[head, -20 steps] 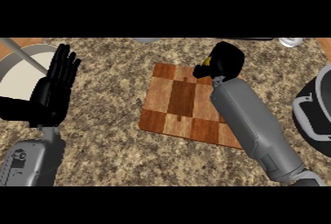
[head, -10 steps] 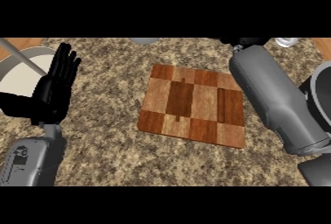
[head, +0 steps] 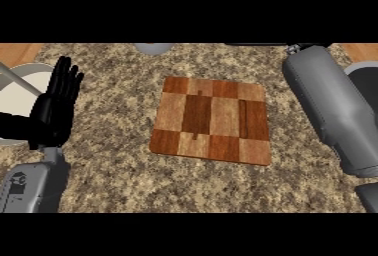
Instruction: Pick the lemon from the cutting board and place it in the pot
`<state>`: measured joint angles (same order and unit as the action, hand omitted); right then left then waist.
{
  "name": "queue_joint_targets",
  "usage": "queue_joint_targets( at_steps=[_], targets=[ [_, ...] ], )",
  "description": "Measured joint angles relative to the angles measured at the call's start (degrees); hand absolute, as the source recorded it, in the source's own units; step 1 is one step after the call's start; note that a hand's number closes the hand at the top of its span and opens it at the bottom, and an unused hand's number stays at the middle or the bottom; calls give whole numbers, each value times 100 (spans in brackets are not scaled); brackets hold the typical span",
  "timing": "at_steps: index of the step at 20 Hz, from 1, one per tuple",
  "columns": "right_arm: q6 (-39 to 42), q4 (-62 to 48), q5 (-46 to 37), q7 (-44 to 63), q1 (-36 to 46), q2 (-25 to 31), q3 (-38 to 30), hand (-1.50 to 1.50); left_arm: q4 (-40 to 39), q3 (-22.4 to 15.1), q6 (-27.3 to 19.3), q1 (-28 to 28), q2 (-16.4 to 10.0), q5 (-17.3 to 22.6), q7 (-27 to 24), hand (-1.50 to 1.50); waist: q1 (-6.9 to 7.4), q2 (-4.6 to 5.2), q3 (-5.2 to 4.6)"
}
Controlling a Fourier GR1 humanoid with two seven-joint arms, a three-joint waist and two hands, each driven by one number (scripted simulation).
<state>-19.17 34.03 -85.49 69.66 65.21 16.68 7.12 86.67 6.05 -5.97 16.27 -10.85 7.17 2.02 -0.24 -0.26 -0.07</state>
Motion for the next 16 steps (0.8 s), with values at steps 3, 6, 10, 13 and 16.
queue_joint_targets(
  at_steps=[3, 6, 10, 13, 16],
  targets=[
    [-2, 235, 2, -97, -372, 211, -238, 150, 85, 29, -6, -51, -39, 7, 79, 0, -72, -26, 4],
    [6, 675, -31, -161, -848, 319, -402, 150, 143, 48, -47, -112, -55, -23, 108, 0, -146, -50, 5],
    [-66, 1424, 25, -343, -1592, 577, -699, 150, 157, 134, -64, -131, -97, 2, 139, 0, -211, -60, 5],
    [-54, 2147, 178, -482, -2238, 724, -920, 150, 184, 141, -11, -249, -95, 13, 56, 0, -225, -62, 4],
    [-52, 2827, 360, -646, -2918, 878, -1167, 150, 255, 179, 89, -251, -163, 88, 119, 0, -184, -45, 3]
  ],
)
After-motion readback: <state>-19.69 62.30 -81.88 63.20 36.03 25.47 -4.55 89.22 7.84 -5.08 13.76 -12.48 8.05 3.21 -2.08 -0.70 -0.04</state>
